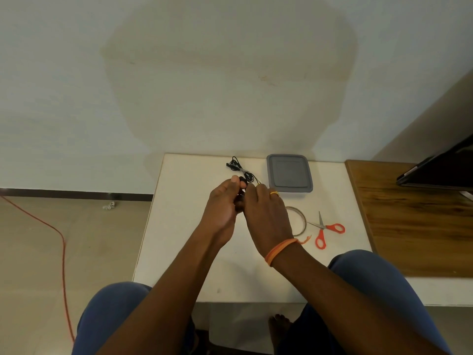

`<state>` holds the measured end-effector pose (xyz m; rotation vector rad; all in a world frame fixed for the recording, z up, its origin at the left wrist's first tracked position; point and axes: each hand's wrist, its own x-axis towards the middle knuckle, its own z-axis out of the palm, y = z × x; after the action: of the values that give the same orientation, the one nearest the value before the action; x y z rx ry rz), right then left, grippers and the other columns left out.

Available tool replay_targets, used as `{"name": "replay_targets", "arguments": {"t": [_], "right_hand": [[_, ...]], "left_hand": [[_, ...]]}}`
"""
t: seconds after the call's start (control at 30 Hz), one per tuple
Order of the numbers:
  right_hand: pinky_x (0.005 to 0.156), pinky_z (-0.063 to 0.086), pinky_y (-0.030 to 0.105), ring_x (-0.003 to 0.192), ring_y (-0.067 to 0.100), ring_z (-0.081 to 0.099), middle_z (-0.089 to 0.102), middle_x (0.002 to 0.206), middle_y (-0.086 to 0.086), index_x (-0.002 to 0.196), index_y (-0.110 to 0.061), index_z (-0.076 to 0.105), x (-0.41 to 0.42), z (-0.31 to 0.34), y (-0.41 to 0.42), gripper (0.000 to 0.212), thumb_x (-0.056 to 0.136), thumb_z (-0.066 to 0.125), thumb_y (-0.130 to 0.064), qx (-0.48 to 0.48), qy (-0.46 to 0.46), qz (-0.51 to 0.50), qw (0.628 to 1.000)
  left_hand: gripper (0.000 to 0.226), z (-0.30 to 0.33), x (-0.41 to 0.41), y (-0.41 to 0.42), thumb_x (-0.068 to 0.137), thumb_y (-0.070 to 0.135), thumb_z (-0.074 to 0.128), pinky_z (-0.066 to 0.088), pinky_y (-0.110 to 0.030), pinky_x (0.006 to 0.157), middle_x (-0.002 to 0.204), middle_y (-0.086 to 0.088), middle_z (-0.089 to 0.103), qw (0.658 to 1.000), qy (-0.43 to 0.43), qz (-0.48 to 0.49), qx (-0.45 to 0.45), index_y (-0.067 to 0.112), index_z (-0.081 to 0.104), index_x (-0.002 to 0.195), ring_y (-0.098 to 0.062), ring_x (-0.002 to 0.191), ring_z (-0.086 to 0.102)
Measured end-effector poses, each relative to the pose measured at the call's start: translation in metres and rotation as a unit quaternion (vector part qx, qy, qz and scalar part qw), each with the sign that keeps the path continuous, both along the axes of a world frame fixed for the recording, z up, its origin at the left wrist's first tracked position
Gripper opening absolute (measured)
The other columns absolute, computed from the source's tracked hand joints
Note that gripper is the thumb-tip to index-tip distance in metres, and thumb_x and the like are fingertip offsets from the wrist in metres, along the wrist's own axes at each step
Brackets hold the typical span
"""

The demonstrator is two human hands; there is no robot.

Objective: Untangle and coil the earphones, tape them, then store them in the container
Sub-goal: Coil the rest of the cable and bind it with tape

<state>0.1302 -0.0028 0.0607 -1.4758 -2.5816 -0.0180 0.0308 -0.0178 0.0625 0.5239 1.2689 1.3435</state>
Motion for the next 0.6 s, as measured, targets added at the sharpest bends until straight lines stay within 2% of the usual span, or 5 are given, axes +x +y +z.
{"name": "replay_targets", "arguments": {"t": [0.13, 0.23, 0.33, 0.4, 0.6], "right_hand": [[0.055, 0.053, 0.035, 0.062, 0.027, 0.060, 0.061, 0.075, 0.016, 0.090, -0.002, 0.065, 0.002, -0.001, 0.001, 0.025, 0.071, 0.080, -0.009, 0.016, -0.047, -0.010, 0.999], [0.057, 0.054, 0.034, 0.066, 0.026, 0.060, 0.062, 0.080, 0.014, 0.092, -0.004, 0.064, 0.004, -0.002, 0.007, 0.023, 0.073, 0.077, -0.005, -0.029, -0.005, 0.018, 0.999], [0.076, 0.053, 0.035, 0.083, 0.023, 0.059, 0.062, 0.096, 0.010, 0.108, -0.007, 0.057, 0.008, 0.000, 0.015, 0.014, 0.097, 0.052, -0.015, -0.137, 0.097, 0.043, 0.985], [0.081, 0.052, 0.037, 0.085, 0.023, 0.059, 0.062, 0.096, 0.010, 0.110, -0.006, 0.056, 0.011, 0.005, 0.019, 0.024, 0.102, 0.041, -0.023, -0.185, 0.141, 0.042, 0.972], [0.084, 0.051, 0.038, 0.089, 0.022, 0.056, 0.060, 0.102, 0.009, 0.111, -0.008, 0.056, 0.015, 0.003, 0.015, 0.015, 0.097, 0.050, -0.013, -0.150, 0.110, 0.053, 0.981]], "left_hand": [[0.030, -0.001, -0.003, -0.001, 0.101, 0.032, 0.049, 0.053, -0.034, 0.081, 0.085, -0.001, 0.073, 0.999, 0.037, 0.006, -0.036, 0.013, 0.071, 0.092, -0.017, 0.085, 0.068], [0.027, 0.001, -0.008, -0.001, 0.097, 0.032, 0.058, 0.053, -0.035, 0.085, 0.092, -0.003, 0.076, 0.997, 0.056, 0.018, -0.049, 0.013, 0.075, 0.094, -0.017, 0.092, 0.070], [0.027, 0.005, -0.014, -0.001, 0.096, 0.030, 0.060, 0.056, -0.036, 0.084, 0.085, -0.008, 0.071, 0.999, 0.019, 0.017, -0.045, 0.009, 0.076, 0.091, -0.020, 0.085, 0.066], [0.026, 0.007, -0.019, 0.000, 0.094, 0.029, 0.063, 0.056, -0.035, 0.081, 0.080, -0.011, 0.065, 0.999, -0.002, 0.011, -0.044, 0.010, 0.078, 0.085, -0.021, 0.081, 0.064], [0.027, 0.012, -0.030, -0.001, 0.079, 0.021, 0.074, 0.060, -0.030, 0.070, 0.070, -0.011, 0.063, 0.994, -0.084, -0.026, -0.065, -0.004, 0.071, 0.088, -0.024, 0.075, 0.072]]}}
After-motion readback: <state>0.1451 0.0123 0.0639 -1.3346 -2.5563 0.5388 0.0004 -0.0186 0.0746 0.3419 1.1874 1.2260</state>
